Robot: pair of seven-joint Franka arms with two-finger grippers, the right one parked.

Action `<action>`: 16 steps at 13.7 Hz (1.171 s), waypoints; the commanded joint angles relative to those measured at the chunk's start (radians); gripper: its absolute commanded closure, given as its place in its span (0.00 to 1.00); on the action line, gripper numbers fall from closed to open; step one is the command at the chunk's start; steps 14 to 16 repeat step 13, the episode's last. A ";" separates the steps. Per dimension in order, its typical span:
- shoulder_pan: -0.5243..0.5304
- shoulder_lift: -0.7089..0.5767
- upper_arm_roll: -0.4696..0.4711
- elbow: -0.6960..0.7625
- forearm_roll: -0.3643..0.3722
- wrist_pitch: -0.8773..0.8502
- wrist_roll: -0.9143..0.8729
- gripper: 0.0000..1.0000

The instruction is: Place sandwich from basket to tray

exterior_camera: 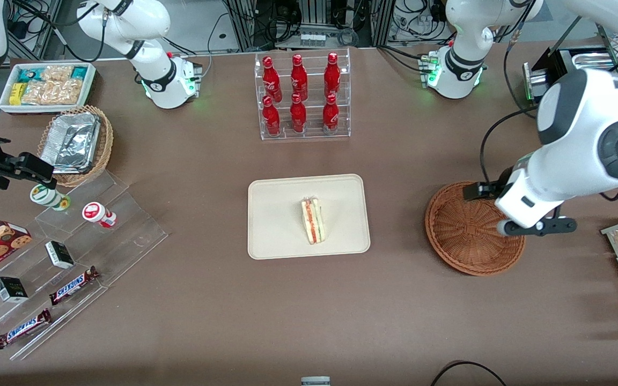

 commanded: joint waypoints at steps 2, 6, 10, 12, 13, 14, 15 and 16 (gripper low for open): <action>-0.010 -0.162 0.051 -0.154 -0.030 -0.004 0.069 0.00; -0.131 -0.245 0.212 -0.157 -0.057 -0.118 0.119 0.00; -0.140 -0.298 0.255 -0.133 -0.057 -0.218 0.126 0.00; -0.142 -0.306 0.270 -0.123 -0.056 -0.232 0.126 0.00; -0.142 -0.306 0.270 -0.122 -0.056 -0.230 0.126 0.00; -0.142 -0.306 0.270 -0.122 -0.056 -0.230 0.126 0.00; -0.142 -0.306 0.270 -0.122 -0.056 -0.230 0.126 0.00; -0.142 -0.306 0.270 -0.122 -0.056 -0.230 0.126 0.00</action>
